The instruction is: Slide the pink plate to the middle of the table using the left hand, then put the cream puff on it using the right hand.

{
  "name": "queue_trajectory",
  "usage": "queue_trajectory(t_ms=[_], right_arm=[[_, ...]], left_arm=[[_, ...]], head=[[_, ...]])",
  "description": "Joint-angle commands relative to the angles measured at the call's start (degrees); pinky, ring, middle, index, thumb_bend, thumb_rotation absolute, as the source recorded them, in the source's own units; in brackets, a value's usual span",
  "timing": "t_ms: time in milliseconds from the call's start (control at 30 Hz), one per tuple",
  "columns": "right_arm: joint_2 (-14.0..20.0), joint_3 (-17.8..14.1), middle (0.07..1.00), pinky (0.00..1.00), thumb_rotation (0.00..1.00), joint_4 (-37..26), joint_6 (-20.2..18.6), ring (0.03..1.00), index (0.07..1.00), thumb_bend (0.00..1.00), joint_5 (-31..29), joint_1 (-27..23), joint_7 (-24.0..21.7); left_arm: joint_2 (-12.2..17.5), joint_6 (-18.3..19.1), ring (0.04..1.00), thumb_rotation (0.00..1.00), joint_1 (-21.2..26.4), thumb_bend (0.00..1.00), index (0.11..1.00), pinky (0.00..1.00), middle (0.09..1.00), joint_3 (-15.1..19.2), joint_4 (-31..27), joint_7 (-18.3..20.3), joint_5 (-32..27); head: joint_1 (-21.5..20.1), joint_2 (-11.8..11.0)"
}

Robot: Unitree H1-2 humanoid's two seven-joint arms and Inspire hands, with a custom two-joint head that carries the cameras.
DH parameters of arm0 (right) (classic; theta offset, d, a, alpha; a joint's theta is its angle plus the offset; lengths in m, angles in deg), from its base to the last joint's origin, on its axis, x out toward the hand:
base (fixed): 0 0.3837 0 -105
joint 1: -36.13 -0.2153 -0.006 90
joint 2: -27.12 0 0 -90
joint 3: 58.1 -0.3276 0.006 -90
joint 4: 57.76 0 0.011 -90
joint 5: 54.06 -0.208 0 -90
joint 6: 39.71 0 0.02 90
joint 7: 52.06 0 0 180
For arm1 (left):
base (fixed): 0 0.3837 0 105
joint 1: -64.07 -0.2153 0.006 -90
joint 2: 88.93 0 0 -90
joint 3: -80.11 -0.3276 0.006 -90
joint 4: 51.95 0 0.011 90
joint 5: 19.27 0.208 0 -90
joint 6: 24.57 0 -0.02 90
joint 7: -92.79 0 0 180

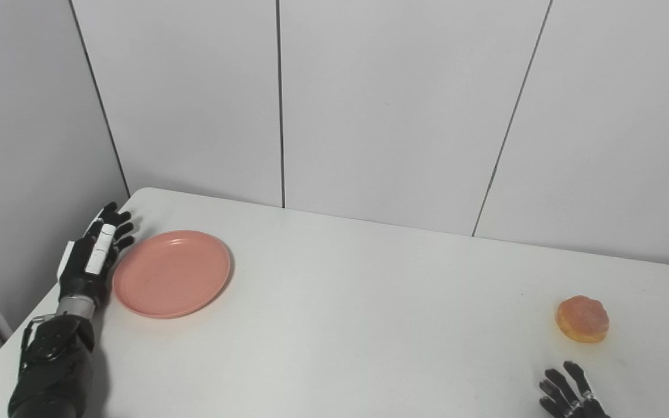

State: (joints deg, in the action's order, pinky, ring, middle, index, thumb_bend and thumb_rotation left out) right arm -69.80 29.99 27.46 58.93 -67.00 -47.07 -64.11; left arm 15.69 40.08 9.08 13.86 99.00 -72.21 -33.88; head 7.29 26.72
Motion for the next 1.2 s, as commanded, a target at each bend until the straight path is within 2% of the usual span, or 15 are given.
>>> queue_trajectory(t_ms=[0, 100, 200, 300, 433, 567, 700, 867, 1167], right_arm=[[0.32, 0.28, 0.917, 0.93, 1.0, -0.74, -2.19, 0.919, 0.968, 0.87, 0.04, 1.37, -0.09], [0.27, 0.5, 0.915, 0.92, 1.0, -1.16, -2.41, 0.916, 0.966, 0.86, -0.02, 1.42, 0.1], [0.29, 0.66, 0.911, 0.92, 1.0, -1.43, -2.61, 0.91, 0.965, 0.87, 0.23, 1.51, 0.35], [0.31, 0.82, 0.91, 0.92, 1.0, -1.89, -3.1, 0.91, 0.967, 0.87, 0.29, 1.64, 0.51], [0.31, 0.93, 0.904, 0.91, 1.0, -2.03, -3.21, 0.903, 0.963, 0.88, 0.47, 1.65, 0.66], [0.33, 1.08, 0.904, 0.91, 1.0, -2.27, -3.34, 0.905, 0.966, 0.87, 0.62, 1.71, 0.91], [0.31, 1.18, 0.897, 0.9, 1.0, -2.5, -3.53, 0.898, 0.962, 0.87, 0.59, 1.67, 0.99], [0.3, 1.24, 0.897, 0.9, 1.0, -2.85, -3.93, 0.899, 0.964, 0.87, 0.5, 1.71, 1.03], [0.07, 1.51, 0.89, 0.88, 1.0, -3.41, -4.14, 0.888, 0.958, 0.87, 0.61, 1.77, 1.18]], left_arm=[[-0.45, -1.57, 0.89, 0.74, 0.73, 0.94, 0.901, 0.82, 0.893, 0.64, 0.32, 2.25, -0.84], [-1.65, -1.57, 0.884, 0.75, -0.64, 0.95, 0.899, 0.81, 0.903, -0.01, -1.3, 3.4, 0.17], [-3.39, -1.57, 0.925, 0.77, -2.42, 0.91, 0.94, 0.89, 0.931, -0.54, -4.58, 3.71, 0.07], [-4.14, -1.57, 0.964, 0.78, -3.0, 0.89, 0.971, 0.95, 0.963, -1.06, -4.97, 4.47, 0.09], [-4.77, -1.56, 0.971, 0.8, -3.33, 0.87, 0.98, 0.95, 0.965, -1.91, -5.54, 4.32, 0.34], [-5.23, -1.56, 0.964, 0.77, -3.28, 0.9, 0.973, 0.93, 0.971, -2.28, -5.87, 5.7, -0.31], [-5.82, -1.53, 0.946, 0.78, -3.61, 0.88, 0.977, 0.91, 0.953, -3.67, -7.07, 4.59, 0.35], [-6.8, -1.53, 0.937, 0.74, -3.85, 0.92, 0.954, 0.88, 0.925, -5.13, -7.78, 4.26, 0.05], [-9.01, 0.84, 0.934, 0.75, -5.98, 0.86, 0.938, 0.86, 0.93, -8.48, -15.01, 3.82, -0.4]], head=[[-0.06, 0.15], [-0.43, 0.45], [-0.48, 0.56], [-0.56, 0.82], [-0.8, 1.03], [-0.89, 1.12], [-1.01, 1.23], [-1.2, 1.45], [-1.86, 1.87]])
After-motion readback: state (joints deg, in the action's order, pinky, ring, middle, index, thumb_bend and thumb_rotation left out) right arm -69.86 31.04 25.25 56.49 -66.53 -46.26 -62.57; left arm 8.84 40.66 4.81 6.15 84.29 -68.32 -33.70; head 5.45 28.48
